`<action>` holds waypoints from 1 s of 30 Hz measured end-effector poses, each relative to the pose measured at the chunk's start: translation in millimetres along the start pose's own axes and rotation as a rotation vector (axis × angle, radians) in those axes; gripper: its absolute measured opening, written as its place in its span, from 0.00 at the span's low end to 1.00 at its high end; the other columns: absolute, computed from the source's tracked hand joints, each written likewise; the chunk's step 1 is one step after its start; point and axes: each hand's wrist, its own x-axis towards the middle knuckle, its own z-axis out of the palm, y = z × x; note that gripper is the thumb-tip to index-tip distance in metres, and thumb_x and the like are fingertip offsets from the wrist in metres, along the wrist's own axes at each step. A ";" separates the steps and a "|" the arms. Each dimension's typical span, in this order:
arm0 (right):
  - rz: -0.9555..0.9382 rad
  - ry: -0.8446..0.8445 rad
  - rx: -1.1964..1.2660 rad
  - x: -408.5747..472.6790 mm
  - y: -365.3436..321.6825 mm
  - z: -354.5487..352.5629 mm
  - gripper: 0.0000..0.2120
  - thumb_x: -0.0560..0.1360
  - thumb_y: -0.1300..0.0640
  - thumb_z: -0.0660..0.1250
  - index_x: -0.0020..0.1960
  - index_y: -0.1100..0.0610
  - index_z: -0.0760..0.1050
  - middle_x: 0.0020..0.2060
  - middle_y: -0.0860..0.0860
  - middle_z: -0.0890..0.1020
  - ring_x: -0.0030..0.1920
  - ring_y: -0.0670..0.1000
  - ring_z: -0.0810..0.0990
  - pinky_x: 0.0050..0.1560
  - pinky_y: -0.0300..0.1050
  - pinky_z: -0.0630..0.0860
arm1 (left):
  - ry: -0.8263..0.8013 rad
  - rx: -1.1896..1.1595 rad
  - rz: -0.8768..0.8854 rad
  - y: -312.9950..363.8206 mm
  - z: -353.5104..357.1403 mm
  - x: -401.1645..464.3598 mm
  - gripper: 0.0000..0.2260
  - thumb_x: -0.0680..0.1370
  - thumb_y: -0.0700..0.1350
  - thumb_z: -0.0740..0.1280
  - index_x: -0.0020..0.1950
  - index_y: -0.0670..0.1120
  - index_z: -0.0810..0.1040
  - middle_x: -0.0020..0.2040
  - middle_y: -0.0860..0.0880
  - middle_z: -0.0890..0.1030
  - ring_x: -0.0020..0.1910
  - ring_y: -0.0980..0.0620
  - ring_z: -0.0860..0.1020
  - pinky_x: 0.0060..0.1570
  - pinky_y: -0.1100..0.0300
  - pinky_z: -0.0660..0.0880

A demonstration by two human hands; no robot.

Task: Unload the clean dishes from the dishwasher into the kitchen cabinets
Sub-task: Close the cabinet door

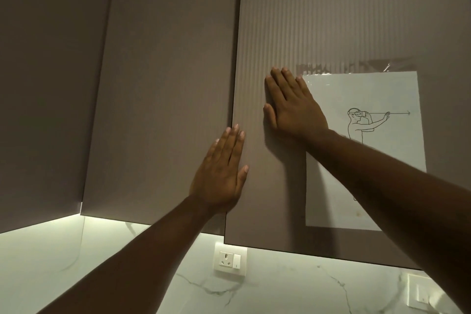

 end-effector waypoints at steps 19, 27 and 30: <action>0.068 0.187 0.004 -19.2 -24.0 32.2 0.29 0.83 0.47 0.41 0.78 0.64 0.53 0.78 0.61 0.55 0.79 0.59 0.50 0.78 0.57 0.49 | -0.028 -0.140 0.077 -15.9 13.8 -8.7 0.30 0.83 0.56 0.48 0.81 0.46 0.45 0.81 0.49 0.44 0.80 0.54 0.43 0.78 0.52 0.49; 0.041 0.122 0.064 -54.6 -114.4 59.6 0.30 0.83 0.49 0.45 0.77 0.67 0.53 0.77 0.65 0.53 0.78 0.62 0.49 0.77 0.60 0.50 | -0.216 0.074 0.028 -100.2 -7.6 -84.8 0.31 0.82 0.56 0.48 0.81 0.44 0.44 0.81 0.47 0.42 0.79 0.52 0.42 0.78 0.50 0.49; -0.076 0.088 0.043 -65.0 -151.0 74.3 0.28 0.83 0.50 0.46 0.75 0.68 0.59 0.76 0.66 0.57 0.78 0.64 0.52 0.76 0.63 0.52 | -0.254 0.117 -0.021 -129.9 -14.2 -106.8 0.31 0.82 0.56 0.49 0.81 0.43 0.44 0.81 0.47 0.42 0.79 0.52 0.41 0.78 0.51 0.49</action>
